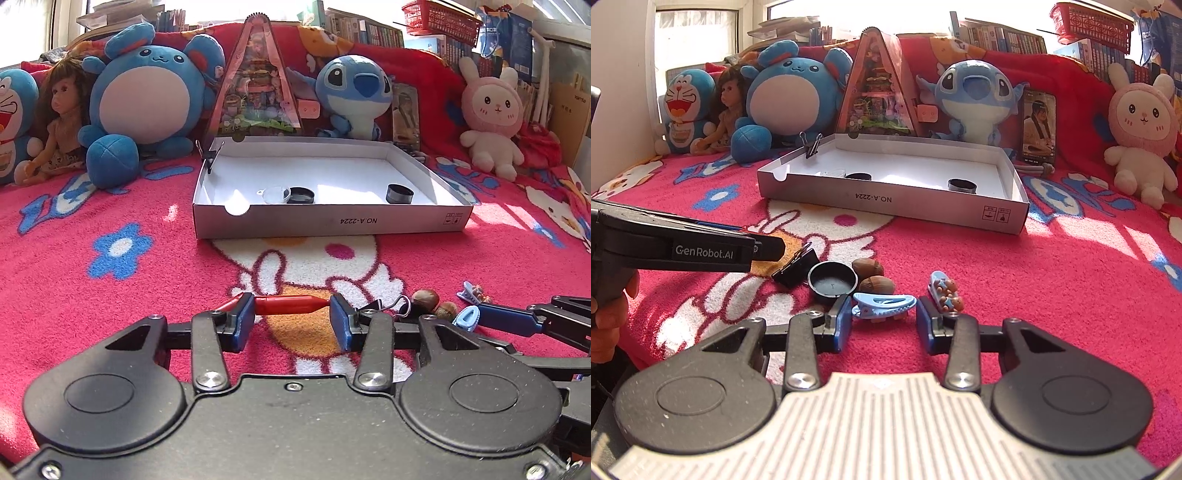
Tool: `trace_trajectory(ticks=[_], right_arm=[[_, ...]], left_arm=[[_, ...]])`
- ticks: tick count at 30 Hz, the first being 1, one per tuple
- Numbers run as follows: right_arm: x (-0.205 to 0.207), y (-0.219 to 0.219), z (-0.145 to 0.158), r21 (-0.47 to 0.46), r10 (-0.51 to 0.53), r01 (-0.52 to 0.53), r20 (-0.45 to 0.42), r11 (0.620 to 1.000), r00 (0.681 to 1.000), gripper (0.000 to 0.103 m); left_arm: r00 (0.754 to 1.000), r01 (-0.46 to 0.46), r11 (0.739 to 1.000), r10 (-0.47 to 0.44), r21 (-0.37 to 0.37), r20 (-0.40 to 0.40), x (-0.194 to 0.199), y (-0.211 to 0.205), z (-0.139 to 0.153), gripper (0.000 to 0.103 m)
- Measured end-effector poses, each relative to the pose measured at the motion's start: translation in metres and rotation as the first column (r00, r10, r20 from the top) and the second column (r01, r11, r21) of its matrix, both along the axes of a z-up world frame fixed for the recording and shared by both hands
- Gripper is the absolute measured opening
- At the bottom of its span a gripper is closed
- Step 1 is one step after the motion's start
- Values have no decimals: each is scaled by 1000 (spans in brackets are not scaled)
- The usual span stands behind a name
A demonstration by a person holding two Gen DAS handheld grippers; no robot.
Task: Organize rigid objects
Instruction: 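Carry the red crayon and blue clip in both grippers over the tray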
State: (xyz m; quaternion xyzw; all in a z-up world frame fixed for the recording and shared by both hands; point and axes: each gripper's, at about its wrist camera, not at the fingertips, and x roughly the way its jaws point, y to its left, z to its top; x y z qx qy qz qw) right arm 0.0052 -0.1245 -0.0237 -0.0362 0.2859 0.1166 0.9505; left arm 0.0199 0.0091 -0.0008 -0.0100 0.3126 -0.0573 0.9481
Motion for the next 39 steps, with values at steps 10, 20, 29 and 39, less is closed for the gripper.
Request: trace_trajectory(ticks=[10,20,29,39], right_arm=[[21,-9,28,33,-45,44,44,998,998,43],[97,-34,67,62,-120,120,-18,991,993,43],[198,-53,70,88,-174,199,-233,976,957,43],[244,-43,48,63,-208,238,-308,969,928,43]], left_arm=[[999,21,999,-20,-40,27,29,8,35,42],[1000,28,998,-28,-51,5,99,10,71,42],[970,-23,995,-1,-97,-243,200,15,64,42],[944,-88,995,66,-53,-323,238,11,35,42]])
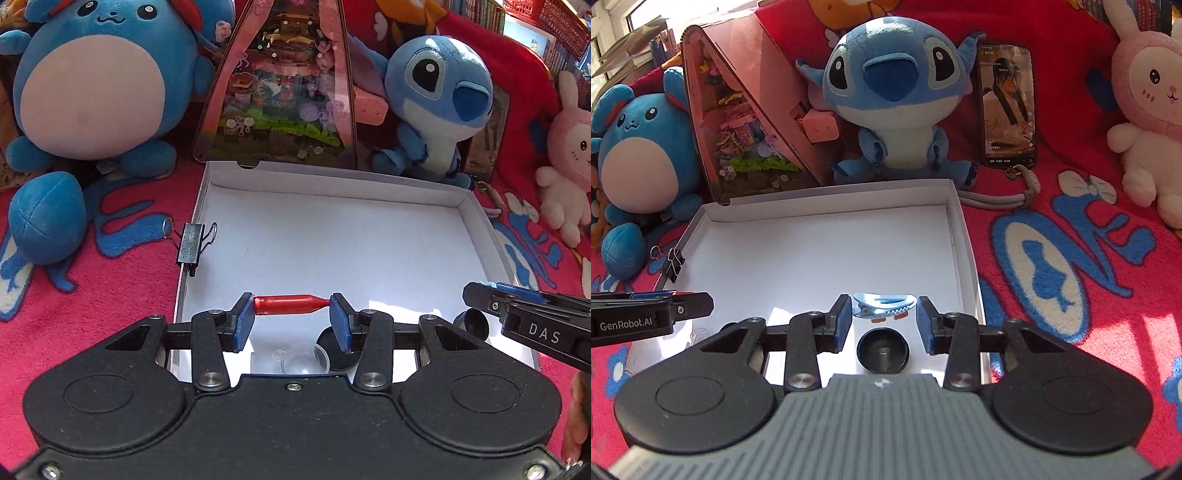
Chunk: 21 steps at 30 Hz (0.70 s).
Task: Organize rigid objects
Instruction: 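Carry the red crayon and blue clip in both grippers over the tray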
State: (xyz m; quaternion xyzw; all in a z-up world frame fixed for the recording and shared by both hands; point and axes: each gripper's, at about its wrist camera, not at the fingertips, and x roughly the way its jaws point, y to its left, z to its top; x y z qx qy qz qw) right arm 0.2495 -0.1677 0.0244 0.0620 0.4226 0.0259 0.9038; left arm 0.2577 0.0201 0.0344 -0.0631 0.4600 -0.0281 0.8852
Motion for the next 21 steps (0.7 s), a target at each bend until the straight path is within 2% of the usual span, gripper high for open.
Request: trace_trajectory(ticks=[9,21], right_arm=[[9,4,-13,0,-17,17,-25,1000,1000,43],[14,4,-21,-8,-38,38,-26,999,999,43]], left_arm=[[1000,8,999,-8,48,1,3,-7,-9,42],[1000,16,997,-18,74,22,5,-12,-14,42]])
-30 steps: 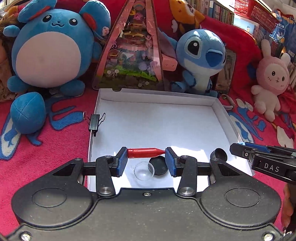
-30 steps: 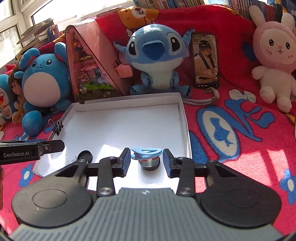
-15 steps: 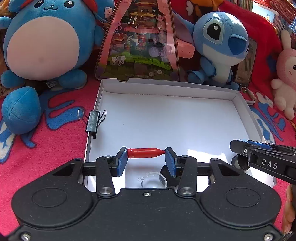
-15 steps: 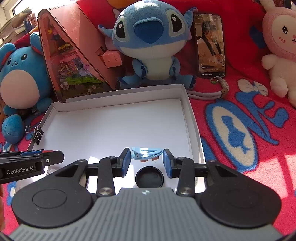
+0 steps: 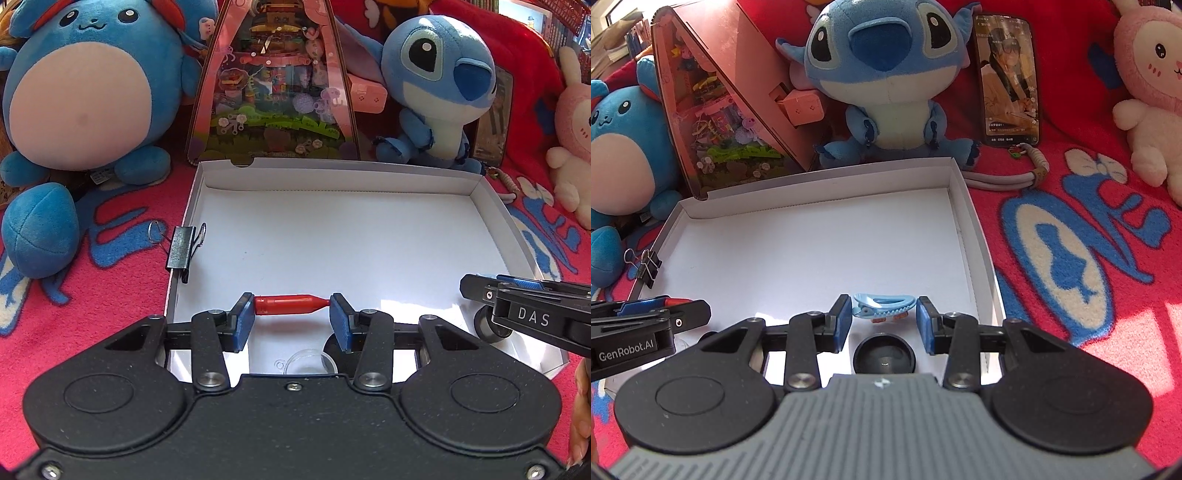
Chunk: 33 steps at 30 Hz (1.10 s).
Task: Organize rigid objects
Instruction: 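Carry the red crayon and blue clip in both grippers over the tray, then open both grippers to drop the crayon and clip into the tray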
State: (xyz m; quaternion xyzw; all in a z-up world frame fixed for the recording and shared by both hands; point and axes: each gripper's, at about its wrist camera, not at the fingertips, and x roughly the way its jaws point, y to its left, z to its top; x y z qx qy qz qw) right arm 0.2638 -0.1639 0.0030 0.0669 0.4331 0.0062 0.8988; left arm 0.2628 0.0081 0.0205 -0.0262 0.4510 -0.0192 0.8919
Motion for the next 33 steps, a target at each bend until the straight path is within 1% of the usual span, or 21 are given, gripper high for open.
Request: trace_trajectory(ticks=[5,15,19,22,23,24,25,26,28,30,31,33], right_arm=[[0,0,-1,-7,2,-2,-1,1000,1000,43],[-1,3,-2,-28,16,-16,11,999,1000,44],[-3,1,-2,-16,19,-18,20,1000,1000,46],[-4,-1,-2,-1,19,-19,22,1000,1000,48],[-4,-1,-1,1,19,-19,24,1000,1000,50],[-5,-1,0,2,20,-20,27,1000,999,56],[-6,-1,0,0,23,-23,32,1000,999,58],[-8,-1,1,-3,25,-25,37,1000,999,58],[-13,-1,5,-7,33,-33,50,999,998,59],[-20,-3,9,4,44,-45,74,999,996,65],[-25,-4,11,8,51,-52,87,999,995,67],[-36,-7,16,1,63,-64,117,998,991,70]], left_arm=[[1000,-4,1000,4,10,-3,1,0,-3,42],[1000,-4,999,3,37,26,0,-4,-5,42],[999,0,999,-2,49,35,-1,-6,-6,43],[999,0,999,-1,42,41,-2,-5,-5,49],[999,-3,999,1,39,45,-4,-5,-4,52],[999,-3,999,2,38,50,-5,-5,-3,55],[998,-2,999,0,37,56,-6,-4,-1,57],[998,0,999,-2,36,63,-8,-4,0,61],[996,2,999,-6,39,87,-15,-4,6,66],[992,8,999,-15,52,122,-25,-4,10,78],[989,16,998,-25,63,146,-32,-5,12,80],[982,27,996,-43,87,184,-44,-5,16,81]])
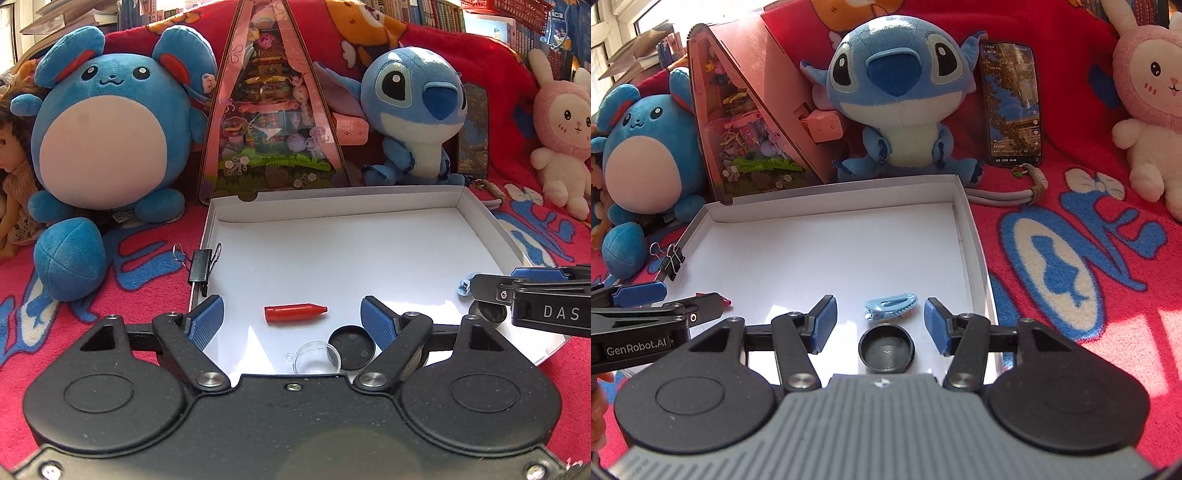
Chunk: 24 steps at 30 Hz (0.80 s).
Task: Organize rigid objects
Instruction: 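Open both grippers to drop the crayon and clip into the tray, then withdraw both grippers from the tray back toward the blanket objects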
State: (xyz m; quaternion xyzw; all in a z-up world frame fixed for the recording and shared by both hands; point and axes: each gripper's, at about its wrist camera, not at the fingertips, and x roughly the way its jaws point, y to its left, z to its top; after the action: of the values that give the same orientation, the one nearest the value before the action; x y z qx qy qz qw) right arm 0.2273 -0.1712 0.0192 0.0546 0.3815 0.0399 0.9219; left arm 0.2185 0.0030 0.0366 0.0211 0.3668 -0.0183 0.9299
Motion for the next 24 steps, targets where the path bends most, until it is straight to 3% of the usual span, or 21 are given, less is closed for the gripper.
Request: trace_trajectory(ticks=[12,21,24], right_arm=[[-77,-8,21,-59,69,-60,162,996,984,89],[-124,-7,15,-53,85,-75,231,996,969,103],[-138,-4,9,-63,96,-83,245,995,965,103]], left_arm=[[995,59,997,-55,-47,82,-70,8,22,84],[987,95,995,-89,-36,133,-125,6,15,85],[987,91,996,-87,-20,138,-140,5,9,86]])
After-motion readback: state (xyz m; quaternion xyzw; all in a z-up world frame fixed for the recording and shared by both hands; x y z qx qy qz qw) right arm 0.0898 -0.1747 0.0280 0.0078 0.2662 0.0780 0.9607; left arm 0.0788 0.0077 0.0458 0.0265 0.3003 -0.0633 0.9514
